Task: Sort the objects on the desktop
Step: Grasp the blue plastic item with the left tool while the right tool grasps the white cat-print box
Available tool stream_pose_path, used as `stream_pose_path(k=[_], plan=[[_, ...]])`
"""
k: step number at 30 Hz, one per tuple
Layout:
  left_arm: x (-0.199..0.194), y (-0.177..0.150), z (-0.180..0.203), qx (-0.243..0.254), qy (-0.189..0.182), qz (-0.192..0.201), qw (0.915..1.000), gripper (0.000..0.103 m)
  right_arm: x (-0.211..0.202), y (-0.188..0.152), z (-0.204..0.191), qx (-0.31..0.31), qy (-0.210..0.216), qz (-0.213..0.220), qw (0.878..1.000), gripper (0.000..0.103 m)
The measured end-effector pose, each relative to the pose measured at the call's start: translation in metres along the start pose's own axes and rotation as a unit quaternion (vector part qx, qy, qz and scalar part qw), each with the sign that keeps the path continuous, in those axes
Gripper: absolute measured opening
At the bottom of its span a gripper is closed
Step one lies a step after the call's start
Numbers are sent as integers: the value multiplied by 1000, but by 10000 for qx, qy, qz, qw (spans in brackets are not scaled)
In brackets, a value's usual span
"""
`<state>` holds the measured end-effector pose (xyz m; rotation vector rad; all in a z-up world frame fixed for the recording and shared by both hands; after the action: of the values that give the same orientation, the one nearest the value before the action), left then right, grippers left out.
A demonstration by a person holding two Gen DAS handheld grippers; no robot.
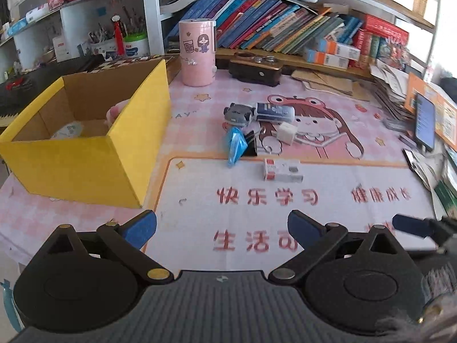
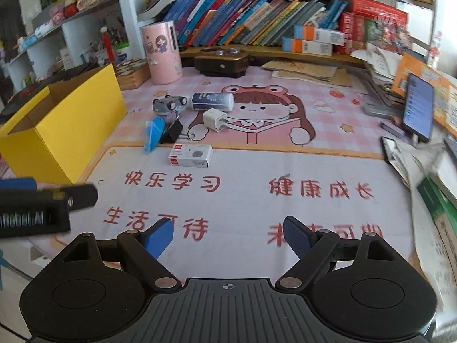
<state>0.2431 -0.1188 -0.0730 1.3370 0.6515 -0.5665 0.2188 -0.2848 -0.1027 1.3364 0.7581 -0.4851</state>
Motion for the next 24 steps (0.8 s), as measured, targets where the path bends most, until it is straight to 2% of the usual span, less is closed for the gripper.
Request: stream_pose_path(k=[5,9,16,22,23,24], plan=[[20,19,8,18,131,119,9998,99,32,9,-6,-444,42,212,9988,73],[36,36,7,-10,229,168,9996,95,58,17,-15,-627,154,365,9972,72],[53,58,-1,-89,433,160,9989,94,93,37,-24,-445,320,497,9973,72],[59,66,7,81,435,178,9989,94,110,50,-33,-443,355,584,9967,72],[60,67,8,98,425,173,9989,94,112,51,-33,-463,347,600,9965,71],[62,68,10,110,413,166,9989,92,113,52,-33,-505,322,627,9962,64]])
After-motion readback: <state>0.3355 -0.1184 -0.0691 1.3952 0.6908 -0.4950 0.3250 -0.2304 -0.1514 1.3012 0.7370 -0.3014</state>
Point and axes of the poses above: each gripper's, at about its wrist camera, not at the fingertips, and x roughly the way its jaws point, z to its right, y to its top, the point moved 6 cm from there along x, roughly the way its jaws point, and after that the axes turned 10 degrees about -x, right-handed, at the moved point
